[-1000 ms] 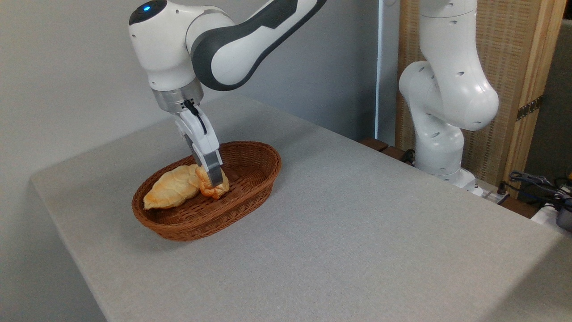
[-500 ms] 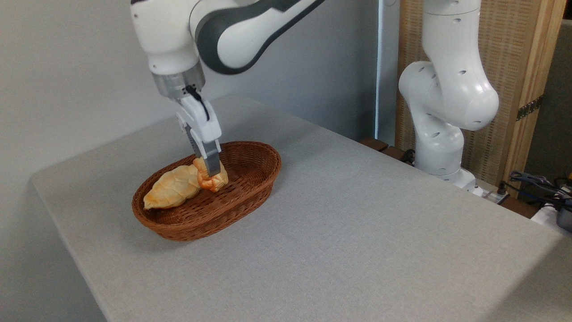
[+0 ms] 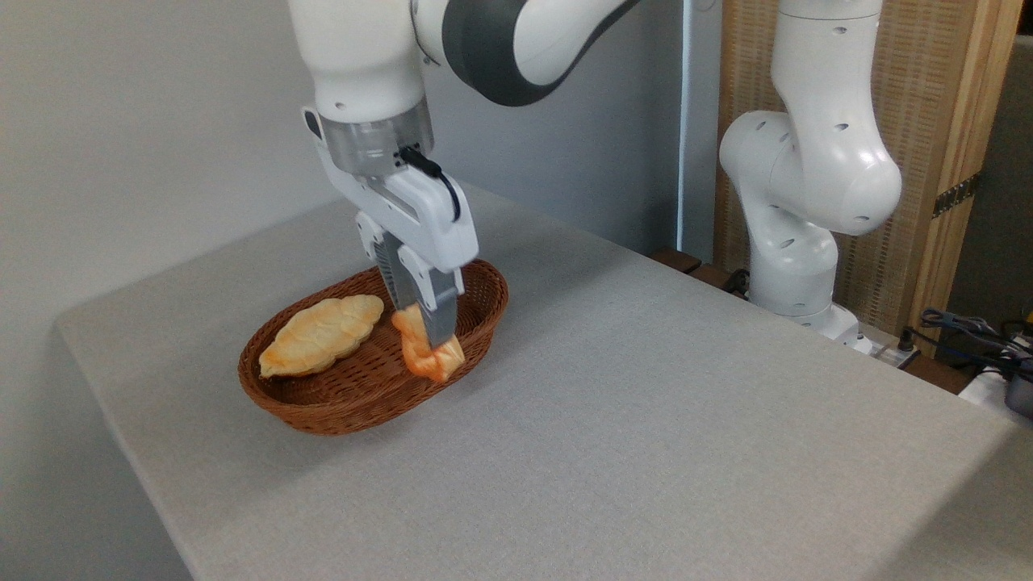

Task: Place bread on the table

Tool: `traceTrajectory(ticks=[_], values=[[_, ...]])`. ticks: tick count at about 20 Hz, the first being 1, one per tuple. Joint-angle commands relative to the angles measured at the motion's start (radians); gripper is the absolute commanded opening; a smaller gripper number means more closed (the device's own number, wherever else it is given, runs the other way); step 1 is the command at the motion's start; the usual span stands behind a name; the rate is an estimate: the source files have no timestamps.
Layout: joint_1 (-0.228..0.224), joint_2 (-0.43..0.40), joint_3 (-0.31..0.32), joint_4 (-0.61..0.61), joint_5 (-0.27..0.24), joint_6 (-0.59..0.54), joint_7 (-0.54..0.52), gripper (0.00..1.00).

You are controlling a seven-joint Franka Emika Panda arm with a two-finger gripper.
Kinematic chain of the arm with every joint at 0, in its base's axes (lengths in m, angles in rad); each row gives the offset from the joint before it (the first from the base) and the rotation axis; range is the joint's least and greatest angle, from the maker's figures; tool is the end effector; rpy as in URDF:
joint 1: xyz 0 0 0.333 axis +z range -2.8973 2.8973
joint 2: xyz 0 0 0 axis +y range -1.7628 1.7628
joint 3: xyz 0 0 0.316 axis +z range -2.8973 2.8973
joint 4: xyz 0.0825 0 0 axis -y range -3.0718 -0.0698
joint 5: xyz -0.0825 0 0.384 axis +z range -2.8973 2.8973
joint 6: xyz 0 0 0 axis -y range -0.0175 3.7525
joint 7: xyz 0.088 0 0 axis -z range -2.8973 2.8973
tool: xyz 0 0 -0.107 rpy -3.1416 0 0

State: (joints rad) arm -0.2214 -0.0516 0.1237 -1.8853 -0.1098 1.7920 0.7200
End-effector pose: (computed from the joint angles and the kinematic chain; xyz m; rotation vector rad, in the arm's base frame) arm 0.5386 -0.0610 0.5225 2.7876 -1.1648 -0.0084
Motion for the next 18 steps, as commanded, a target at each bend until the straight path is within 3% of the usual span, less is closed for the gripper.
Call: traceTrajectory(ticks=[1,2,5,6,7,18], values=[[-0.006,0.024,0.039,-0.009,0.053,-0.013,0.013,0.52],[-0.006,0.033,0.043,-0.011,0.055,-0.011,0.024,0.52],[-0.001,0.062,0.083,-0.011,0.056,-0.005,0.059,0.75],[0.0,0.068,0.088,-0.011,0.056,-0.005,0.064,0.95],[0.0,0.078,0.091,-0.011,0.056,-0.003,0.064,1.0],[0.002,0.118,0.096,-0.006,0.062,0.006,0.062,1.0]])
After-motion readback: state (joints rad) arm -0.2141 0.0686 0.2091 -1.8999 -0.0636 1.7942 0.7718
